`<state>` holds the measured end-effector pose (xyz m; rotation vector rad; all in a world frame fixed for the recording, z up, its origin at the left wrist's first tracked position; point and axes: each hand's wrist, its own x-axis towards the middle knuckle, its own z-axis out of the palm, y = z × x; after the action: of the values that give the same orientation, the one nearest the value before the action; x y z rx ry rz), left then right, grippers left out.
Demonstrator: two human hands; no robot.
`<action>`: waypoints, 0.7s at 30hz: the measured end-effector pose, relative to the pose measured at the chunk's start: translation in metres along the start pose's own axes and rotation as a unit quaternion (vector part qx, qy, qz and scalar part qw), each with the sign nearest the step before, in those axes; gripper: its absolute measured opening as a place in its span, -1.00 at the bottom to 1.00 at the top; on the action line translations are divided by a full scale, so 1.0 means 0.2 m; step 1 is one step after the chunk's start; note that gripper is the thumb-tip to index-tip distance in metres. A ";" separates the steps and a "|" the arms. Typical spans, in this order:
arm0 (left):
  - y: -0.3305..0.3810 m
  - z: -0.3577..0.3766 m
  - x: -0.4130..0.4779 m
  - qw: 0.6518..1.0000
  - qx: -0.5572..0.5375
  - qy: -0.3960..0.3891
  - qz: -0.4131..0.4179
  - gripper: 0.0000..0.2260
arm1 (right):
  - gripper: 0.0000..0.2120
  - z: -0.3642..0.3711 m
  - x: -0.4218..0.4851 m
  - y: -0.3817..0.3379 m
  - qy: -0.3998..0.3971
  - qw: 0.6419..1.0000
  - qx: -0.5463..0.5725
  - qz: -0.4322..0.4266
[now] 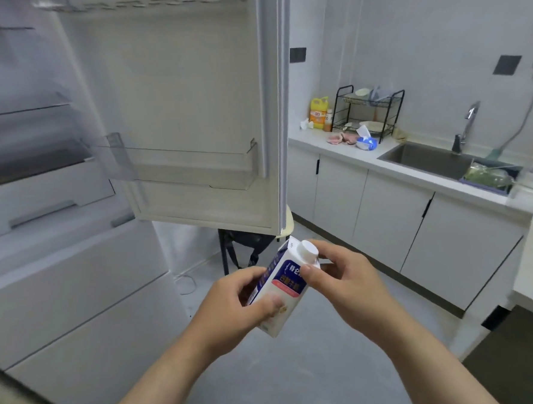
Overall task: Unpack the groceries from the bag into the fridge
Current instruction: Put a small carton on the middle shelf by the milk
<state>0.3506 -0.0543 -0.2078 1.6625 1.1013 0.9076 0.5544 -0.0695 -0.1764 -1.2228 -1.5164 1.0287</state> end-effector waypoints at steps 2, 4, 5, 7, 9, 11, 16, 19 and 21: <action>-0.02 -0.05 0.05 1.000 0.001 0.005 0.003 -0.59 | -0.73 0.03 0.07 -0.02 -0.004 1.000 0.002 0.002; -0.04 -0.11 0.10 1.000 -0.005 0.010 0.007 -0.60 | -0.73 0.06 0.15 -0.03 -0.007 1.000 0.003 -0.001; -0.05 -0.14 0.13 1.000 -0.009 0.013 0.007 -0.60 | -0.72 0.08 0.19 -0.03 -0.009 1.000 0.003 -0.001; -0.08 -0.20 0.18 1.000 -0.016 0.018 0.009 -0.60 | -0.71 0.12 0.27 -0.04 -0.011 1.000 0.000 0.003; -0.11 -0.28 0.23 0.999 -0.018 0.027 0.008 -0.60 | -0.71 0.18 0.37 -0.05 -0.016 1.000 -0.006 0.005; -0.15 -0.38 0.28 0.999 -0.024 0.038 0.005 -0.60 | -0.72 0.25 0.47 -0.06 -0.024 1.000 -0.015 0.000; -0.23 -0.66 0.34 0.995 -0.034 0.094 -0.002 -0.59 | -0.72 0.49 0.73 -0.11 -0.064 0.997 -0.029 -0.019; -0.28 -0.84 0.34 0.991 -0.035 0.129 -0.012 -0.58 | -0.72 0.67 0.88 -0.13 -0.093 0.995 -0.033 -0.027; -0.31 -0.95 0.34 0.988 -0.037 0.152 -0.016 -0.59 | -0.72 0.78 0.97 -0.15 -0.114 0.992 -0.031 -0.043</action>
<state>0.1837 0.0767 -0.2014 1.4730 1.2770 1.1947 0.3760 0.1072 -0.1583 -1.1012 -1.7736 1.0996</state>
